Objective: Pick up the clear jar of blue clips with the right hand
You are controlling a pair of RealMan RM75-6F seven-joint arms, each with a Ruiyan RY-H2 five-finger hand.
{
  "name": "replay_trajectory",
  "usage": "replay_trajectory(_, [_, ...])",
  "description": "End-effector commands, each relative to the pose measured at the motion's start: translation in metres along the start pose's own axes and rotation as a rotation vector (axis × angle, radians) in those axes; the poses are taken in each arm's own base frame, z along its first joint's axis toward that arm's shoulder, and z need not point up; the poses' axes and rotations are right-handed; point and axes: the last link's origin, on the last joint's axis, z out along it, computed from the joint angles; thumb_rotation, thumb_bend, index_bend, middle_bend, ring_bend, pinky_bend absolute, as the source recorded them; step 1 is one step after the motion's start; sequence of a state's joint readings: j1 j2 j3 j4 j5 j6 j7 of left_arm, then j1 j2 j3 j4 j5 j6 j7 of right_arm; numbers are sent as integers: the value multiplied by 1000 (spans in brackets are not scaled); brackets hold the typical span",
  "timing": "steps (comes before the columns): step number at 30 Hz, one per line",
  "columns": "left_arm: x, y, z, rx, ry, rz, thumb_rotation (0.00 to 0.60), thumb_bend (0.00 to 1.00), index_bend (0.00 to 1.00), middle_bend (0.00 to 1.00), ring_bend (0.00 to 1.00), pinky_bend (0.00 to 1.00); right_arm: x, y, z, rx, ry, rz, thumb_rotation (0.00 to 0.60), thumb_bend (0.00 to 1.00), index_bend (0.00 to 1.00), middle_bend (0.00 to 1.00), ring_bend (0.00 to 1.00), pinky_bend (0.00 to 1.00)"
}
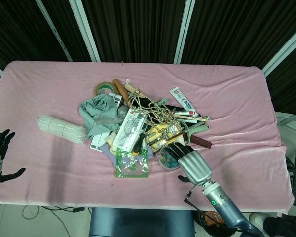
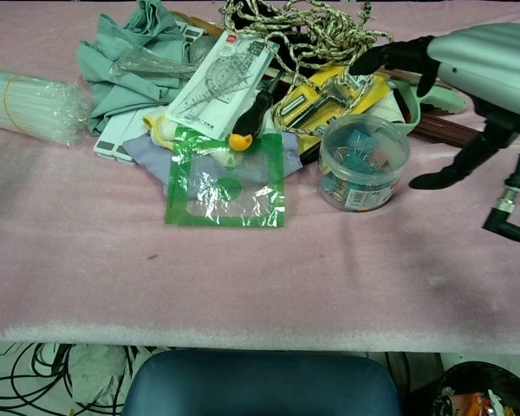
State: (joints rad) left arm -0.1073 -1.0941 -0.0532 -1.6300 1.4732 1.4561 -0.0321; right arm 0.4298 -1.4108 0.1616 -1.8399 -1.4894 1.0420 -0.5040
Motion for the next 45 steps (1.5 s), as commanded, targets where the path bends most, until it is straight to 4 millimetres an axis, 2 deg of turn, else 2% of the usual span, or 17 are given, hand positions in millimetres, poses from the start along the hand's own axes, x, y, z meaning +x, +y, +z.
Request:
replay_trajectory(1, [0,0,0,3,-4,-4,600,0,0,0,0,0,-3,-5,17,5,-22,-6,600,112,145,146,144,316])
replay_trajectory(12, [1,-2,1,11,-20,-16,600,0,0,0,0,0,-20,-7,34,-11,-67,-19,600,111,146,142,140,313])
replay_trajectory(21, [1,-2,1,19,-29,-25,600,0,0,0,0,0,-30,4,48,-45,-91,-43,600,99,57,32,55,264])
replay_trajectory(30, [1,-2,2,24,-38,-29,600,0,0,0,0,0,-44,8,50,-74,-157,-48,600,101,66,78,75,261])
replay_trajectory(33, [1,-3,1,25,-40,-31,600,0,0,0,0,0,-46,8,50,-83,-158,-47,600,128,193,195,170,295])
replay_trajectory(35, [1,-3,1,26,-41,-32,600,0,0,0,0,0,-46,7,50,-85,-150,-34,600,199,368,352,312,394])
replay_trajectory(38, [1,-2,2,26,-43,-33,600,0,0,0,0,0,-43,4,49,-71,-131,-7,600,302,564,518,495,539])
replay_trajectory(41, [1,-2,1,25,-44,-32,600,0,0,0,0,0,-37,0,46,-47,-98,16,600,365,657,596,574,608])
replay_trajectory(45, [1,-2,1,25,-41,-32,600,0,0,0,0,0,-27,-1,43,-29,-49,40,600,399,702,629,607,631])
